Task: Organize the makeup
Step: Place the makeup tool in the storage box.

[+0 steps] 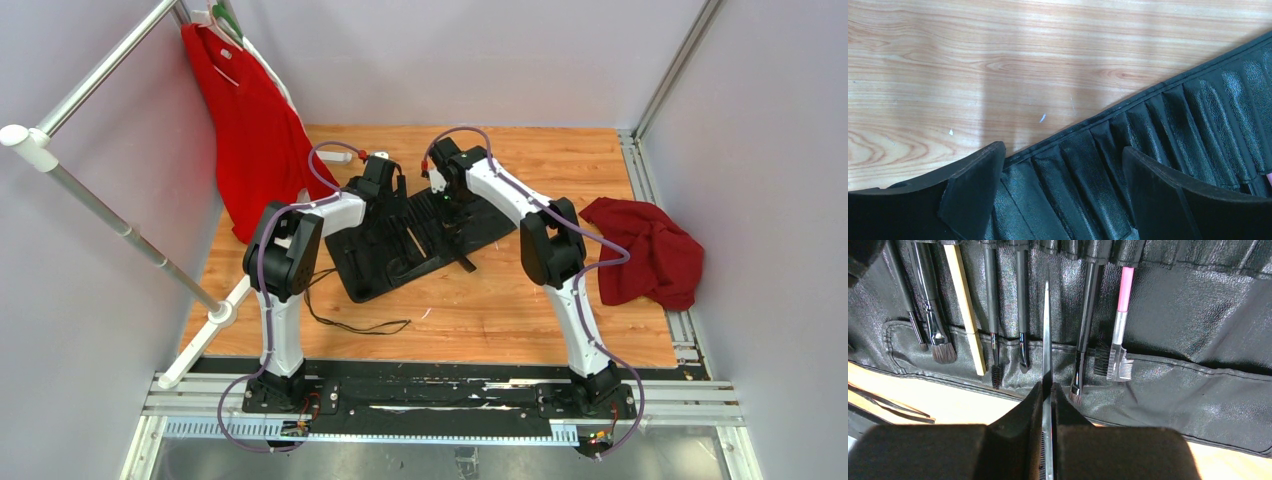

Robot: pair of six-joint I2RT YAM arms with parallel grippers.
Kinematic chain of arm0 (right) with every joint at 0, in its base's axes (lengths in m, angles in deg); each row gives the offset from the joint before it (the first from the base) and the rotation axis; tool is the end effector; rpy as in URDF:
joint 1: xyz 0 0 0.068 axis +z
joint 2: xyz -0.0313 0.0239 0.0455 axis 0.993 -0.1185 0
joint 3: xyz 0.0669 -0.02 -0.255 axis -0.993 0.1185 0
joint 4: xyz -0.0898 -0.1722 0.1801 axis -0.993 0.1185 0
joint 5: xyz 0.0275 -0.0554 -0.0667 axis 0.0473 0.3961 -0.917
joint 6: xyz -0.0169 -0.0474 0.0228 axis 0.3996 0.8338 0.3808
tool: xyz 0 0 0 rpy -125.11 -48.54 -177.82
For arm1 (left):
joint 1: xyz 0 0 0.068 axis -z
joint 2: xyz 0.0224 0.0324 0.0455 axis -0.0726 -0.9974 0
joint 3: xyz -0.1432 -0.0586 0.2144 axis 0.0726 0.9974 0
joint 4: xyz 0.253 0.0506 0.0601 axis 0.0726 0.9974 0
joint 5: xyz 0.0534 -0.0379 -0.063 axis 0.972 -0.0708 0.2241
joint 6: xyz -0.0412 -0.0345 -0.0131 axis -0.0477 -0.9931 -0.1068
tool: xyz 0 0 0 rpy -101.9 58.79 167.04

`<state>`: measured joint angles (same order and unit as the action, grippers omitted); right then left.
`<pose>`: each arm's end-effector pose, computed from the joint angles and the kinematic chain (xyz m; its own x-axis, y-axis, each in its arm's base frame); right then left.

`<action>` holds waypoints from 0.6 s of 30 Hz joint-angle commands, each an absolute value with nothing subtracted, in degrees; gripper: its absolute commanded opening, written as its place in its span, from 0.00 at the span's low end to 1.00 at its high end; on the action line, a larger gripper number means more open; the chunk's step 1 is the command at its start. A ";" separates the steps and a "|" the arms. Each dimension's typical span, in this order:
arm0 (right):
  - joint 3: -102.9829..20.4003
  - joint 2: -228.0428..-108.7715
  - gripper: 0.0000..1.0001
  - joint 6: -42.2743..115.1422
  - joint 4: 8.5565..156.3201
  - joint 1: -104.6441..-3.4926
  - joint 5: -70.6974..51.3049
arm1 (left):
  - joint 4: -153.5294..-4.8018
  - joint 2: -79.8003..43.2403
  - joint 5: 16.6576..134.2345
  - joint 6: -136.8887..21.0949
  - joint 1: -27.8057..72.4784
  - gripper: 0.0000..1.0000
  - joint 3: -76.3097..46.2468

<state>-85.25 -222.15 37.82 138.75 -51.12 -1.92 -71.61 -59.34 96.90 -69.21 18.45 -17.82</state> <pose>0.4095 0.2684 0.1822 -0.8578 -0.4301 -0.2814 -0.5022 0.8179 0.2809 0.4050 -0.1594 0.1413 -0.7112 -0.1141 -0.6937 -0.0501 0.9925 -0.1118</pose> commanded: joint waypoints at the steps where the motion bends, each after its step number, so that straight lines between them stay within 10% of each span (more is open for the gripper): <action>1: -87.74 -223.74 0.01 36.86 140.17 -52.16 -2.04 | -67.35 -62.30 92.32 -70.85 18.20 0.92 -14.88; 18: -87.78 -224.34 0.01 36.35 139.94 -52.96 -2.04 | -67.41 -62.32 92.25 -70.92 18.25 0.92 -14.87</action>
<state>-85.99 -223.11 37.03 138.75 -51.95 -1.94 -71.67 -59.29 96.90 -69.21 18.45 -17.78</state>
